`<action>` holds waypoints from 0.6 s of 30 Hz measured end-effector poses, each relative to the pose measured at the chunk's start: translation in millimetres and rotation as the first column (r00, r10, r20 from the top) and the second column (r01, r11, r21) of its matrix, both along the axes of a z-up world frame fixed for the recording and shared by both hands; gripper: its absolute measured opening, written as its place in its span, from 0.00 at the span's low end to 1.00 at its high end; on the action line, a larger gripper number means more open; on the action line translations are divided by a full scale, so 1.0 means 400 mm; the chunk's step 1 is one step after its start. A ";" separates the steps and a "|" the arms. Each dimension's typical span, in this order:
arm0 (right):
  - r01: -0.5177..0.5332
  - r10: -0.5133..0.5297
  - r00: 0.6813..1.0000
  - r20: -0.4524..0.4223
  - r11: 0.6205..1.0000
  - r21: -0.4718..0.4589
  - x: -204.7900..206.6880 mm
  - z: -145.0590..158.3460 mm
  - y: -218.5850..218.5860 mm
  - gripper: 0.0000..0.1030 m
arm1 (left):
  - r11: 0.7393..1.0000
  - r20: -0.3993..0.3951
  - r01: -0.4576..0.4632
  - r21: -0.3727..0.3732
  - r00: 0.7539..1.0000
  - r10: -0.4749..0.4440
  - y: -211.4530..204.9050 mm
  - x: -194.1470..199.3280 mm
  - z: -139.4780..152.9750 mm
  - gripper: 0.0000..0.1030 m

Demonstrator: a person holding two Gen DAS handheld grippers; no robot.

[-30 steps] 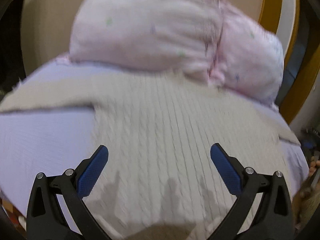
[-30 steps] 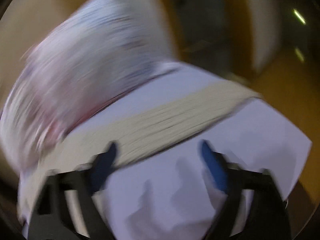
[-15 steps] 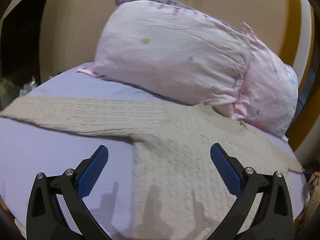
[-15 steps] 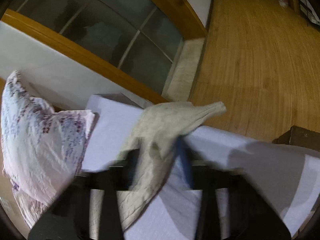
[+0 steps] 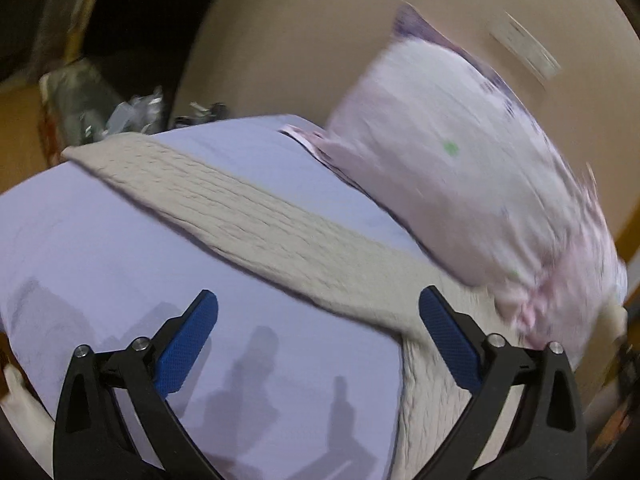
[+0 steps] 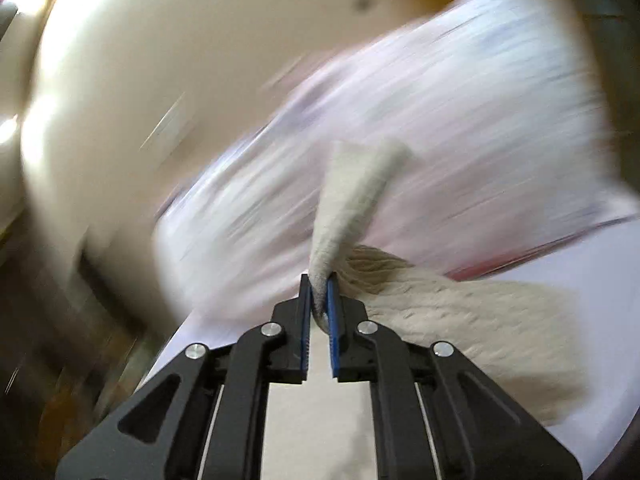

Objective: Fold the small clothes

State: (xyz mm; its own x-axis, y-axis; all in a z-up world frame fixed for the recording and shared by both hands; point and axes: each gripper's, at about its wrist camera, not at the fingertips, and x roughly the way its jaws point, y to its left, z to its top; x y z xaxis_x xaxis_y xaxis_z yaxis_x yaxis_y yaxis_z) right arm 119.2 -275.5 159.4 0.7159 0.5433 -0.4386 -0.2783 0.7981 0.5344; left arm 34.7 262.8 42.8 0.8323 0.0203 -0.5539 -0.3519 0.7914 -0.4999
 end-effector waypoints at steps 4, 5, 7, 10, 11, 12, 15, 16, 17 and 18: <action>-0.224 0.216 0.970 -0.112 0.972 -0.064 0.011 -0.074 0.241 0.45 | 0.982 -0.009 -0.084 -0.171 0.996 0.083 0.096 -0.006 -0.032 0.80; -0.214 0.209 0.974 -0.082 0.975 -0.060 -0.006 -0.073 0.244 0.56 | 0.973 -0.015 -0.104 -0.204 0.995 0.103 0.119 -0.011 -0.043 0.77; -0.170 0.167 0.985 -0.044 0.983 -0.068 -0.021 -0.067 0.215 0.69 | 0.960 -0.025 -0.143 -0.243 0.990 0.141 0.171 -0.018 -0.062 0.70; -0.080 0.076 0.996 -0.051 0.993 -0.086 -0.026 -0.065 0.117 0.70 | 0.936 -0.049 -0.214 -0.280 0.977 0.208 0.245 -0.025 -0.082 0.64; -0.051 0.046 0.997 -0.064 0.995 -0.085 -0.032 -0.078 0.088 0.70 | 0.924 -0.055 -0.236 -0.300 0.972 0.230 0.270 -0.024 -0.090 0.63; -0.028 0.022 0.997 -0.075 0.996 -0.080 -0.048 -0.084 0.061 0.71 | 0.909 -0.064 -0.260 -0.325 0.965 0.253 0.297 -0.025 -0.100 0.63; 0.036 -0.042 0.993 -0.110 0.998 -0.055 -0.039 -0.106 -0.014 0.72 | 0.857 -0.082 -0.324 -0.400 0.944 0.319 0.383 -0.026 -0.121 0.41; 0.058 -0.064 0.991 -0.117 0.997 -0.051 -0.045 -0.110 -0.038 0.72 | 0.845 -0.088 -0.334 -0.418 0.941 0.328 0.404 -0.020 -0.124 0.34; 0.072 -0.078 0.990 -0.118 0.996 -0.054 -0.046 -0.111 -0.052 0.72 | 0.837 -0.091 -0.338 -0.431 0.939 0.332 0.419 -0.010 -0.126 0.30; 0.087 -0.093 0.989 -0.116 0.995 -0.058 -0.053 -0.109 -0.068 0.72 | 0.820 -0.098 -0.341 -0.460 0.937 0.334 0.443 -0.001 -0.131 0.27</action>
